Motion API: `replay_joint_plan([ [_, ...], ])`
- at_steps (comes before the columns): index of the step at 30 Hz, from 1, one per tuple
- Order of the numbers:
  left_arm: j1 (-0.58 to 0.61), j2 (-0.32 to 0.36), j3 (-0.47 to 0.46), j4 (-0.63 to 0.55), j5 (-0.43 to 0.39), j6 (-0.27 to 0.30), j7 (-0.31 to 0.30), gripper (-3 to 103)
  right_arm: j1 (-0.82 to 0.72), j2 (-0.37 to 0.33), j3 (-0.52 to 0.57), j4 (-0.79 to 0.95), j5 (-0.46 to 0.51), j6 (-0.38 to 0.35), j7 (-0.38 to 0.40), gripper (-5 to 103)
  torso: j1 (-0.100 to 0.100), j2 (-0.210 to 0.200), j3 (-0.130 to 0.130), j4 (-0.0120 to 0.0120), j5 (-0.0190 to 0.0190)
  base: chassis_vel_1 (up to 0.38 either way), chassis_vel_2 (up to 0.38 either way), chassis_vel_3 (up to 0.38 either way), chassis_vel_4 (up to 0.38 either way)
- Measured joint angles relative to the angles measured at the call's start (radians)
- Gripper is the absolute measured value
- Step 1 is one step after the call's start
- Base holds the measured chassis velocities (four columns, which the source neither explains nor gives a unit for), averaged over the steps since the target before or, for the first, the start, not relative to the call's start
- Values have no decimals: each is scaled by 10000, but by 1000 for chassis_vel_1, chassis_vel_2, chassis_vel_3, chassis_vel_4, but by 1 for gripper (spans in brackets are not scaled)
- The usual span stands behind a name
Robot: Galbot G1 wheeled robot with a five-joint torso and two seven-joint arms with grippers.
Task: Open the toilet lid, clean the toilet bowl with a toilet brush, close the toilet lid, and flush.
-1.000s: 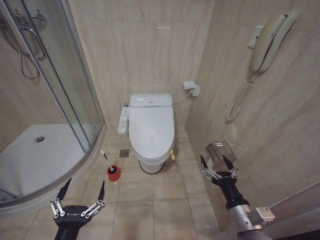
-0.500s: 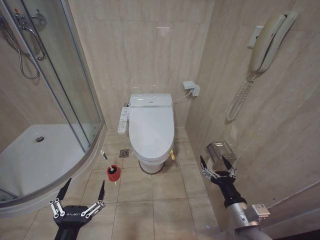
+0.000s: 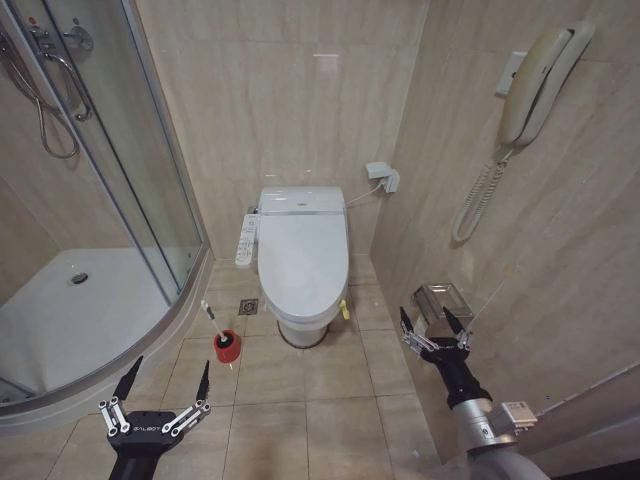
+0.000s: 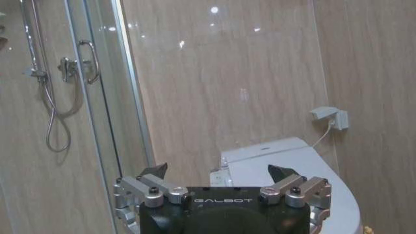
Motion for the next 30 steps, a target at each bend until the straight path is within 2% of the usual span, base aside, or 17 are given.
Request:
replay_joint_plan([
  [15,0,0,0,0,0,0,0,100,297,114,-152,-207,22,80,1,100,-2,1,-1,0,0,-6,5,8,-6],
  [30,0,0,0,0,0,0,0,100,434,231,-246,-474,-15,190,-13,100,2,0,1,0,-1,-114,121,124,-119],
])
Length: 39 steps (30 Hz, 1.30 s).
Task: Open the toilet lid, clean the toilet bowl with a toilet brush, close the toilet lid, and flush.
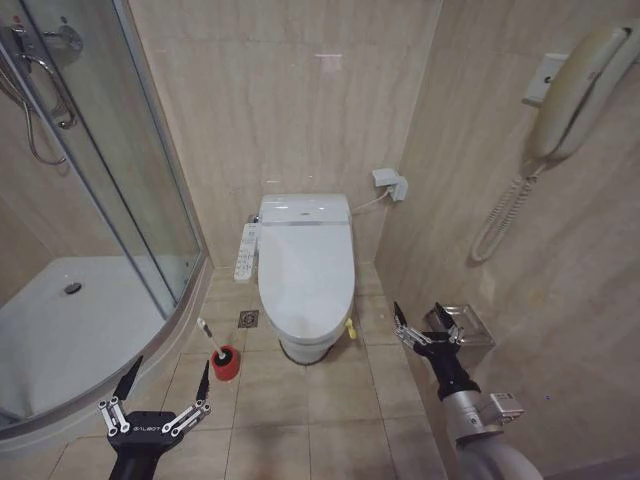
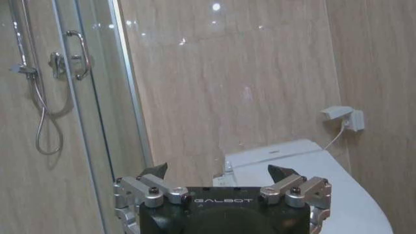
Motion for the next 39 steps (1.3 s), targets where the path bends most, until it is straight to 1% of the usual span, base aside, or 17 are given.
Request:
replay_joint_plan([
  [9,0,0,0,0,0,0,0,100,57,11,-68,-35,-10,10,-3,100,-2,0,-1,2,0,-85,88,95,-102],
  [14,0,0,0,0,0,0,0,100,50,12,-72,-35,-8,9,-4,100,-3,1,-1,-2,0,-88,100,82,-107],
  [23,0,0,0,0,0,0,0,100,-15,-60,-82,-19,-10,31,12,100,-2,0,-1,-1,0,-114,115,112,-114],
  [27,0,0,0,0,0,0,0,100,-34,-125,-95,-58,-5,19,14,100,0,0,0,3,0,-97,122,98,-117],
  [32,0,0,0,0,0,0,0,100,-104,-87,-135,-169,-7,24,14,100,0,0,0,0,0,-93,95,78,-89],
  [36,0,0,0,0,0,0,0,100,-136,16,-186,-420,-110,218,6,100,-1,0,0,0,1,-41,25,31,-34],
  [39,0,0,0,1,0,0,0,100,-158,162,-250,-741,-244,575,12,100,-3,0,-1,0,1,-17,6,8,-6],
])
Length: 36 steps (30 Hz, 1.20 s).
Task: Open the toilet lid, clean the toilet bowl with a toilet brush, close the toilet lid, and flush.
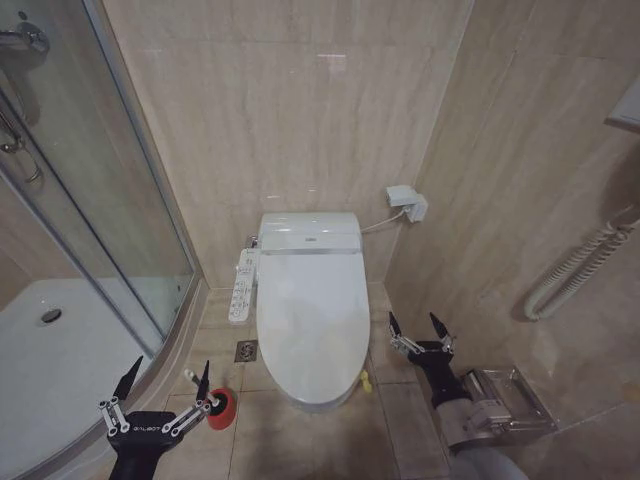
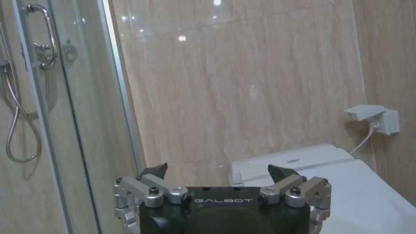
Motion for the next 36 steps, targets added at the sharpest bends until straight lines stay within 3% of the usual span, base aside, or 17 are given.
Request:
replay_joint_plan([
  [13,0,0,0,0,0,0,0,100,10,107,-31,-987,-386,890,164,100,0,0,0,1,-1,-4,1,2,-1],
  [21,0,0,0,-1,0,0,0,100,-637,250,-103,-1733,-1007,1534,-73,100,-1,0,0,0,0,0,0,0,0],
  [36,0,0,0,0,0,0,0,100,-842,351,17,-3604,-1284,2503,-281,100,0,0,-1,0,0,0,0,0,0],
])
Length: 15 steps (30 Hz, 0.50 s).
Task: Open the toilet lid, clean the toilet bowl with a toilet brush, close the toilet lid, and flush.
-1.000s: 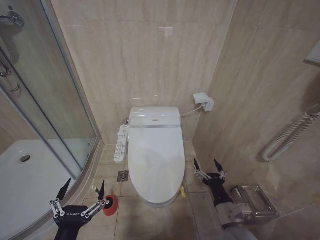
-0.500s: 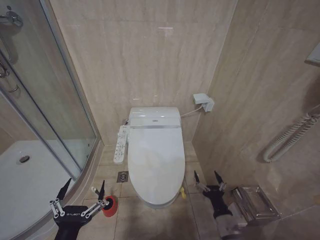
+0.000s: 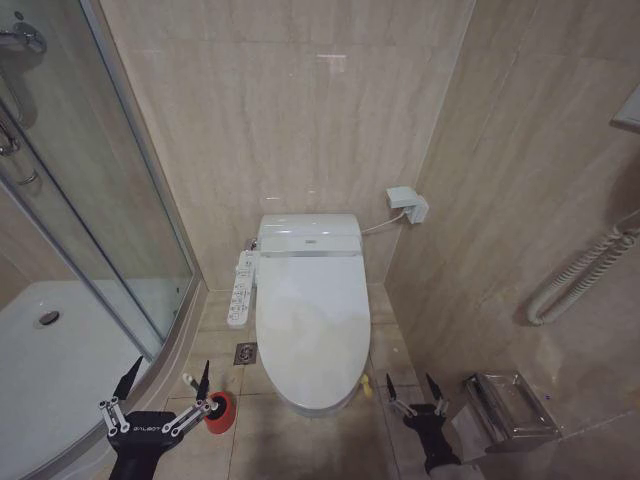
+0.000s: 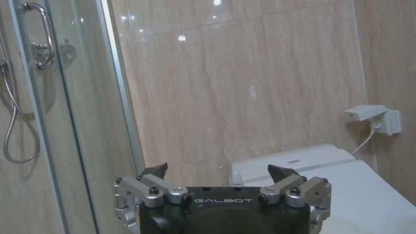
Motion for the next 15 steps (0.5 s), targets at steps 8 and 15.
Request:
replay_joint_plan([
  [8,0,0,0,0,0,0,0,100,372,20,-14,-1366,-286,639,-102,100,0,0,0,0,2,0,0,0,0],
  [15,0,0,0,0,0,0,0,100,911,-11,-33,-2538,-454,982,-178,100,0,0,0,0,1,0,0,0,0],
])
